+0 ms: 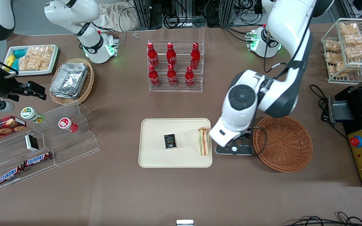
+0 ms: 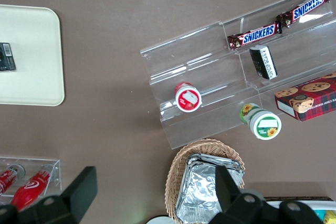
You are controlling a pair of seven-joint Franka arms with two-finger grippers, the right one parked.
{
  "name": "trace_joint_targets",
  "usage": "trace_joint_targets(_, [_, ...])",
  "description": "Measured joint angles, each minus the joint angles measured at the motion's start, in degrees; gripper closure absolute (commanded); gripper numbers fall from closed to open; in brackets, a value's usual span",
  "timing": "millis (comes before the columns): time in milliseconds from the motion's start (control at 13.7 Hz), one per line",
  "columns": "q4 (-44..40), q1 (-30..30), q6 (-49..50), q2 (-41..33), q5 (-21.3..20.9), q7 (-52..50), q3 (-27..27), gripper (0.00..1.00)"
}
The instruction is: Place sandwich from basket to tray
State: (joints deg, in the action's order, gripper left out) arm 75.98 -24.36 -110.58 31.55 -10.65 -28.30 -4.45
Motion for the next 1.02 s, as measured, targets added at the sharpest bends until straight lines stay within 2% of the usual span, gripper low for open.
trace_joint_targets(146, [-0.01,0.06,2.33,-2.24,2.74,3.41,3.07,0.0])
trace_joint_targets(366, [-0.01,0.12,7.58,-5.6,9.61,10.37,8.5,0.0])
trace_joint_targets(512, [-0.01,0.56,8.87,-7.82,10.93,11.93,9.9,0.0])
trace_joint_targets(585, [-0.01,1.61,10.06,-8.89,10.97,11.88,9.7,0.0])
trace_joint_targets(805, [0.01,11.76,13.64,-11.56,11.16,12.25,2.61,0.0])
trace_joint_targets(1024, [0.01,15.75,18.84,-14.27,11.29,12.77,0.98,0.0])
